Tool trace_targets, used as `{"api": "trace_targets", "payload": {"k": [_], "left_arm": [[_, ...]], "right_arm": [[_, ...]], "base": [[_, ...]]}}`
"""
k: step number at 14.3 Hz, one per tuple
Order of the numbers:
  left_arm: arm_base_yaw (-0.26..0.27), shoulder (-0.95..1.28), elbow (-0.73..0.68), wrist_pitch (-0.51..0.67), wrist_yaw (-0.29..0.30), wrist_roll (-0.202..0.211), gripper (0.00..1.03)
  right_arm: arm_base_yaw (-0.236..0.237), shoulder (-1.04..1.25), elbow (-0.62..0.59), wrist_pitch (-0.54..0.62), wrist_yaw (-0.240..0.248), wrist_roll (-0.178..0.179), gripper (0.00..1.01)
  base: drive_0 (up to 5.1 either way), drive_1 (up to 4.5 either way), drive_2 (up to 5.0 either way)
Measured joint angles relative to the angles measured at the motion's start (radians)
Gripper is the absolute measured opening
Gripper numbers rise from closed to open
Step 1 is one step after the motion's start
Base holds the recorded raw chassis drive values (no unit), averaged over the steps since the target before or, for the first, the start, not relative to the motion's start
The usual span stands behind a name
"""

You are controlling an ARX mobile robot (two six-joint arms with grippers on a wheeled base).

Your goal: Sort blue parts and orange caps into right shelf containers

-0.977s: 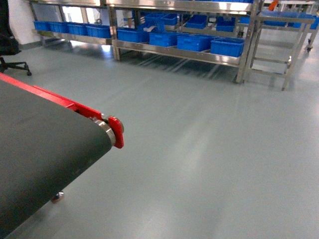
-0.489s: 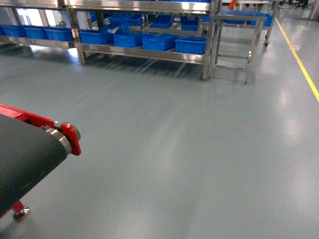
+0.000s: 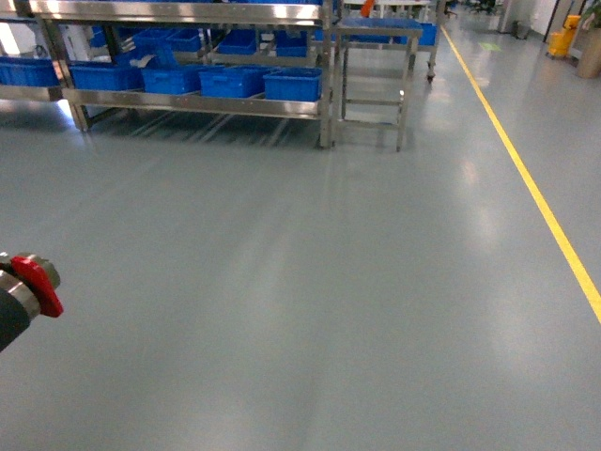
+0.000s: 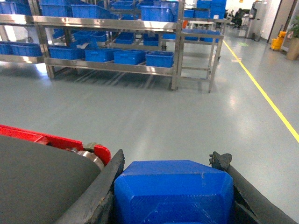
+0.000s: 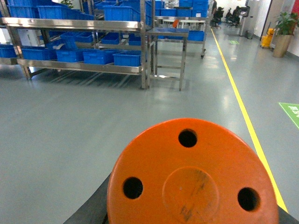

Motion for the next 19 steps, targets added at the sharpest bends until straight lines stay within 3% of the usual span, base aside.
{"api": "trace_targets", "payload": {"k": [19], "left_arm": [[-0.001,0.000,0.000,0.001,0.000,0.000,0.44]], "right_arm": [[0.000,0.000,0.000,0.000,0.002,0.000,0.45]], "base": [[-1.6,-1.64,-1.6]]}}
